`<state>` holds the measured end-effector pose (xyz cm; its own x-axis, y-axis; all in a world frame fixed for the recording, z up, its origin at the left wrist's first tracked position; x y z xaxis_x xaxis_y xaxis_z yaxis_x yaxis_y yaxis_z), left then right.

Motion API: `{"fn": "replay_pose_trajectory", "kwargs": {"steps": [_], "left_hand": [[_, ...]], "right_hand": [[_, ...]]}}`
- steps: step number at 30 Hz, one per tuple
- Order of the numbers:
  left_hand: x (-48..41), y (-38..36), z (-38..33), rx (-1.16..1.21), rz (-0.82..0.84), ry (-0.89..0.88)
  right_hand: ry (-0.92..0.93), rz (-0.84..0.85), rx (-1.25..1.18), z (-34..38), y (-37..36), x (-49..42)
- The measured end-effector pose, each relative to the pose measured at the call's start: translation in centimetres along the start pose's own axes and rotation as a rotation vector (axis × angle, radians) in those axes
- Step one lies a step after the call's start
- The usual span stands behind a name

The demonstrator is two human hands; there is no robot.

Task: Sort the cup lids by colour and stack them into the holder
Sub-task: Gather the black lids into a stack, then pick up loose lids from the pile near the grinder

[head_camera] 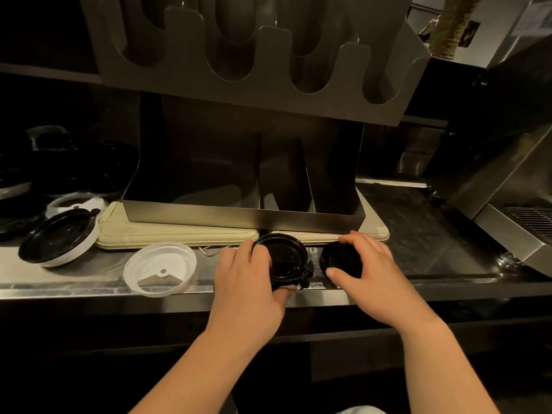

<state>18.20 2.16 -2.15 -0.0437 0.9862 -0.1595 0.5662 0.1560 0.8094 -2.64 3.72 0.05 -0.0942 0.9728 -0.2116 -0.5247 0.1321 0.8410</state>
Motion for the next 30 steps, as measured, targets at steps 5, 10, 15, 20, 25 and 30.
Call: {"fn": "replay_pose_trajectory", "kwargs": {"steps": [5,10,15,20,25,30], "left_hand": [[0.3,0.4,0.5,0.031,0.025,0.006],[0.6,0.6,0.9,0.074,0.025,-0.042],[1.2,1.4,1.6,0.135,0.001,-0.077],[1.9,5.8,3.1,0.336,-0.094,-0.11],[1.1,11.3,8.6,0.419,-0.256,-0.012],[-0.7,14.7,15.4,0.322,-0.369,0.179]], "right_hand": [[-0.018,-0.004,0.038,0.2,-0.3,-0.1],[0.016,-0.061,0.068,1.7,0.1,-0.2],[0.23,-0.206,-0.059,6.2,-1.2,-0.1],[0.36,-0.311,-0.106,10.5,-1.0,-0.5],[0.458,-0.178,-0.219,17.3,-4.8,-3.2],[0.515,0.068,-0.118,23.0,-9.8,-7.4]]}}
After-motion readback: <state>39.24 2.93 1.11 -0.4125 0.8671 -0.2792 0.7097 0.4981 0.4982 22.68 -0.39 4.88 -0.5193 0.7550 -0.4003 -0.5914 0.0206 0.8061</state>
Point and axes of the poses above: each hand's wrist, its own x-axis away from the middle knuckle, its own y-axis out of the back of the hand, z = x × y, the point moved 4 cm from there along -x, towards the middle knuckle, and after that the axes turned 15 degrees about y, right-handed, at the moved point
